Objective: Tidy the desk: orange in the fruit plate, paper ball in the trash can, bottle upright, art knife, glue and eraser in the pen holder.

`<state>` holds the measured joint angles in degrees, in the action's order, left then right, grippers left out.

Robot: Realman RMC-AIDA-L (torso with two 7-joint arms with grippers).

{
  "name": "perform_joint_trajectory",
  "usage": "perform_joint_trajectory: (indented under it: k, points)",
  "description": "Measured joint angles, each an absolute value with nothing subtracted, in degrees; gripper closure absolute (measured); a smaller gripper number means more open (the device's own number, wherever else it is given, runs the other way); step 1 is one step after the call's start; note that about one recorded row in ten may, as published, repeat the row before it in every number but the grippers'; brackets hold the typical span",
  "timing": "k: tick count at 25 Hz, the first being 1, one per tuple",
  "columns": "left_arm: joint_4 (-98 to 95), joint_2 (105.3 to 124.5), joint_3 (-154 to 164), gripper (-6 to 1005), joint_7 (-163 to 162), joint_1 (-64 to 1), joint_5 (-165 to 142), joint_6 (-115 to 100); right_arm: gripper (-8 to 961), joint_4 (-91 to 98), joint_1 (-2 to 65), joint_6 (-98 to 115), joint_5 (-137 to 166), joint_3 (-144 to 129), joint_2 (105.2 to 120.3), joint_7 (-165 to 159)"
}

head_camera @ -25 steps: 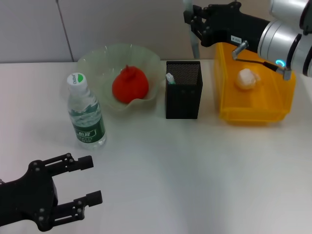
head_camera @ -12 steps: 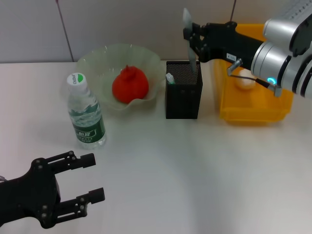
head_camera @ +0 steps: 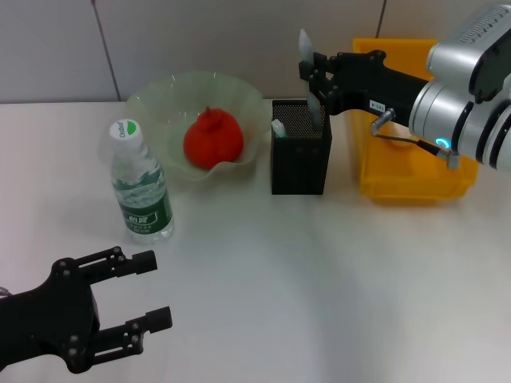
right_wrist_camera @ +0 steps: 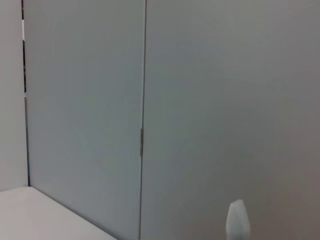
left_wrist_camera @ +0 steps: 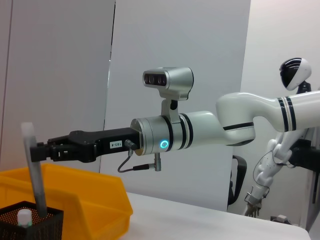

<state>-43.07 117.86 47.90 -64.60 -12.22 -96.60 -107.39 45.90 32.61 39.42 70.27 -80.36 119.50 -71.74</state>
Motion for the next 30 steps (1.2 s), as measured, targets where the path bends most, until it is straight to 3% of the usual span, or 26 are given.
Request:
perform_joint_trajectory:
  k: [4,9,12,18,22,30]
  points:
    - [-43.1,117.86,47.9,301,-64.6,-12.2,-96.6,-107.4,813,45.8,32.7,39.4,70.2,-80.5,119.48,-71.7]
    - [-43.1,117.88,47.9,301,-64.6,-12.2,-96.6,-107.7,651,45.6,32.7,39.5,70.2,-80.5,119.45,-71.8]
    - [-43.1,117.92,47.9,301,-64.6,-11.9,-96.6,-107.8,415,46.3,32.1,39.7,70.2,-80.5,119.43,-72.5]
    - [-43.1,117.95,47.9,301,-64.6,-11.7,-96.6,-108.2,407,52.2,28.3,45.3,70.5,-79.5,118.66,-78.3]
    - [-43.1,117.9,47.9,301,-64.5,-11.7,-96.6,-108.6,402,60.2,23.0,57.1,73.9,-75.4,116.26,-86.8]
    - [-43.1,117.81,47.9,301,-64.4,-12.1,-96.6,-108.6,398,62.0,22.1,85.7,87.7,-57.6,115.61,-92.9]
